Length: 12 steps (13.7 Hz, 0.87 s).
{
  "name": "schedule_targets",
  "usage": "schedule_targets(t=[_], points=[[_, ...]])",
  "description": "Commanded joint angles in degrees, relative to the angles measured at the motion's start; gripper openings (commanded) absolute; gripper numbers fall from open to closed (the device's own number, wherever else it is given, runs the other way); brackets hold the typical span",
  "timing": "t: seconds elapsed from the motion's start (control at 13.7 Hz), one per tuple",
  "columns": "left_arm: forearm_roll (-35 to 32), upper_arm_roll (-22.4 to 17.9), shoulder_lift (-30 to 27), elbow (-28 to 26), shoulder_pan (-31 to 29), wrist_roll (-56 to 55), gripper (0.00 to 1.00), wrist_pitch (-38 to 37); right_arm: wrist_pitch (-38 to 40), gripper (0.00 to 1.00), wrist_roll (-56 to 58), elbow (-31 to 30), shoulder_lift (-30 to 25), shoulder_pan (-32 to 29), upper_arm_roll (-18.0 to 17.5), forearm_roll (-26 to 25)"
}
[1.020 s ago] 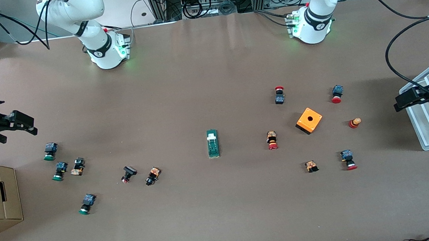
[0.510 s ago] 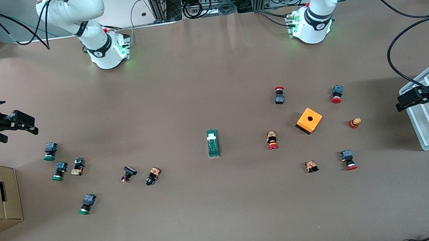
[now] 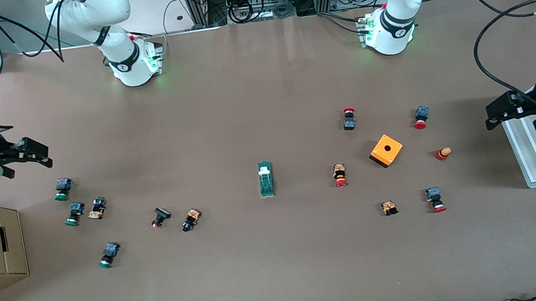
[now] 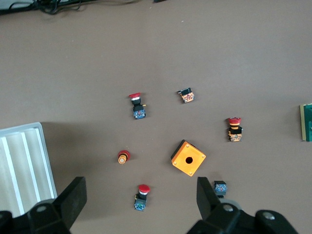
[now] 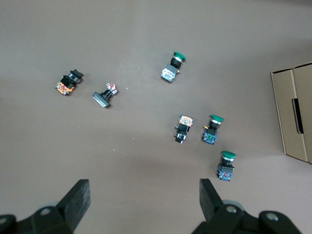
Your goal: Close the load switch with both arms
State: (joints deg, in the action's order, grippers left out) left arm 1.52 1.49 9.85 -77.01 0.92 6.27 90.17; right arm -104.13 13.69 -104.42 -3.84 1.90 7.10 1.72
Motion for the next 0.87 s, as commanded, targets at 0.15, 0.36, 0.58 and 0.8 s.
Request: schedule_targets(t=[0.15,0.36,0.58,0.8], points=[[-0.4,0.3,1.2,0.7,0.9,-0.1,1.0,2.6,0.2,1.0,0.7,0.5,0.6,-0.1,0.3,0.3],[-1.3,0.4,0.5,0.6,3.6,-10.4,1.0,2.4,-0.4,1.0,0.8,0.7,0.9,-0.4,0.4,0.9],[0.0,0.3,-0.8,0.5,5.1,-14.7,1.0,2.6,0.1,1.0,-0.2,1.6,1.0,0.1,0.5,2.2],[-2.9,0.0,-1.1,-0.8,5.1,-14.6,1.0,5.9,1.6,1.0,0.3,1.9,0.7,-0.3,0.5,2.1]])
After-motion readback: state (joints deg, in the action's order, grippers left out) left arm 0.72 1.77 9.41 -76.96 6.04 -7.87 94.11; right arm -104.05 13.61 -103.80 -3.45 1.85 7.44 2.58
